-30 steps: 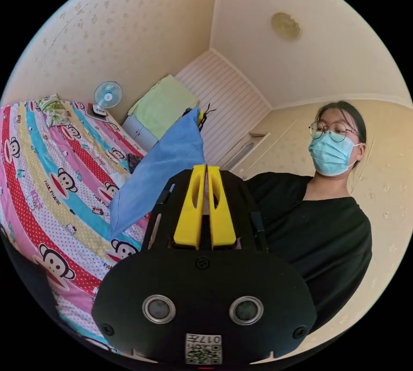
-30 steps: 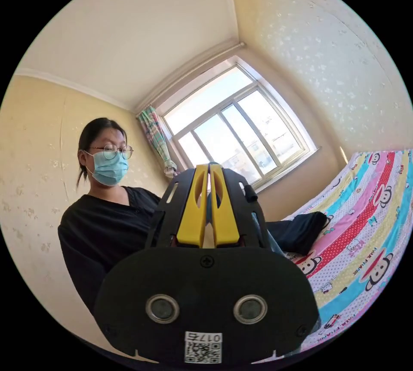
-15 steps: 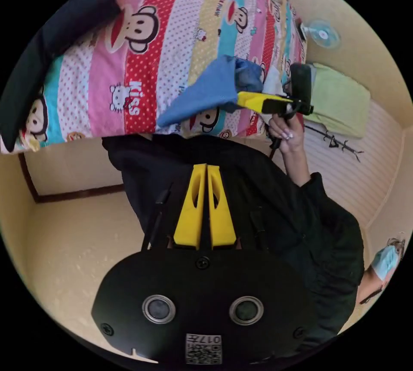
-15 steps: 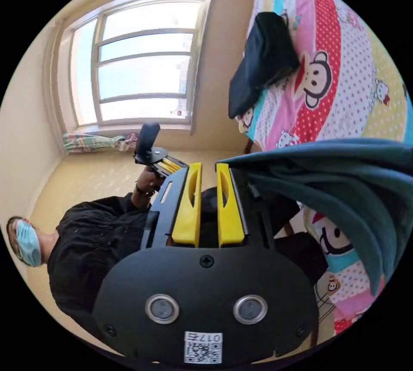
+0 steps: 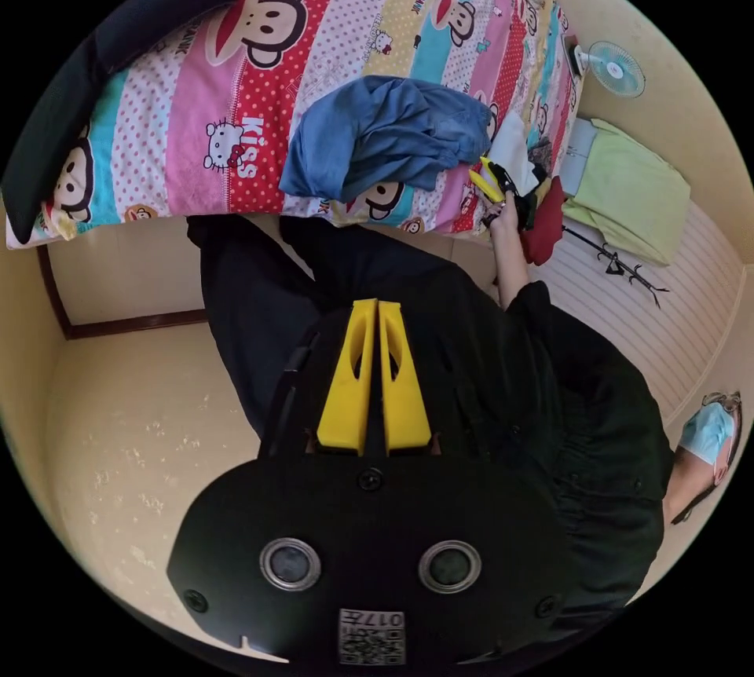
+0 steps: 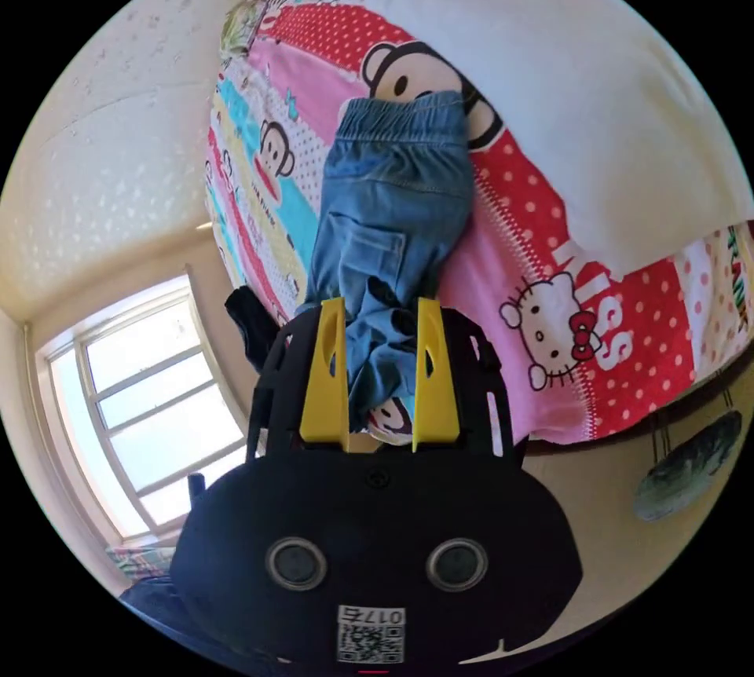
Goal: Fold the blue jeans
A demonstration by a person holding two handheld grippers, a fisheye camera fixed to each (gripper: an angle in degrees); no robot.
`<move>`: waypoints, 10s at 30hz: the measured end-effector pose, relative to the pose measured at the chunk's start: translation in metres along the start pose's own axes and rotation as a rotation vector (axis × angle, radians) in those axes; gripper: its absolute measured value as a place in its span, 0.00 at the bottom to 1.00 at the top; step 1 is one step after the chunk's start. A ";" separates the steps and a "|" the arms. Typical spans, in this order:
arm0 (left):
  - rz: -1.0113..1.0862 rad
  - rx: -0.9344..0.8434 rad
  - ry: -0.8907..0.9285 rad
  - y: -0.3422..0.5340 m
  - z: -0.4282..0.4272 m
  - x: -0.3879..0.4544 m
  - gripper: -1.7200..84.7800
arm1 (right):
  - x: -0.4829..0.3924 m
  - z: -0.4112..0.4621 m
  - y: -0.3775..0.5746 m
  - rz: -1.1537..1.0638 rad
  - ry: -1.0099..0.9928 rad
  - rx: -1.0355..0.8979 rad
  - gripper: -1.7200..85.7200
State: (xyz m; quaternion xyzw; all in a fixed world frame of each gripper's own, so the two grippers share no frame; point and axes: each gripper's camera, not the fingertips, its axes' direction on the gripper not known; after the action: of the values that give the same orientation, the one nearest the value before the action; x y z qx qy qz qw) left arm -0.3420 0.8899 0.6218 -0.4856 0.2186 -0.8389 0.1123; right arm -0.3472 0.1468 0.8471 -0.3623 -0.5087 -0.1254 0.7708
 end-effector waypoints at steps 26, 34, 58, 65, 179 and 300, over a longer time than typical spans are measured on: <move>0.486 -0.059 -0.333 -0.286 0.050 0.132 0.14 | -0.158 0.107 0.028 -0.610 -0.290 -0.482 0.05; 0.743 -0.133 -0.571 -0.359 0.137 0.114 0.17 | -0.055 0.032 0.000 -0.345 -0.287 -0.275 0.10; 0.936 -0.044 -0.461 -0.392 0.145 0.114 0.05 | 0.006 0.032 -0.014 -0.294 -0.223 0.028 0.19; 1.051 0.085 -0.403 -0.285 0.112 0.148 0.03 | 0.016 0.085 -0.046 -0.268 -0.286 -0.006 0.29; 1.766 0.871 0.651 0.412 -0.063 0.058 0.02 | -0.160 -0.113 0.612 -1.710 -1.218 0.070 0.05; -0.047 0.231 0.018 -0.028 -0.352 -0.421 0.01 | 0.012 0.355 -0.023 -0.256 0.418 -0.805 0.05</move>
State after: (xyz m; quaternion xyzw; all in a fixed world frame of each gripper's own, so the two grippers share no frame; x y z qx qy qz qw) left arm -0.4338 1.1738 0.1604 -0.4671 0.1101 -0.8652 0.1458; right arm -0.6007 0.3768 0.9457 -0.5339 -0.2941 -0.4769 0.6333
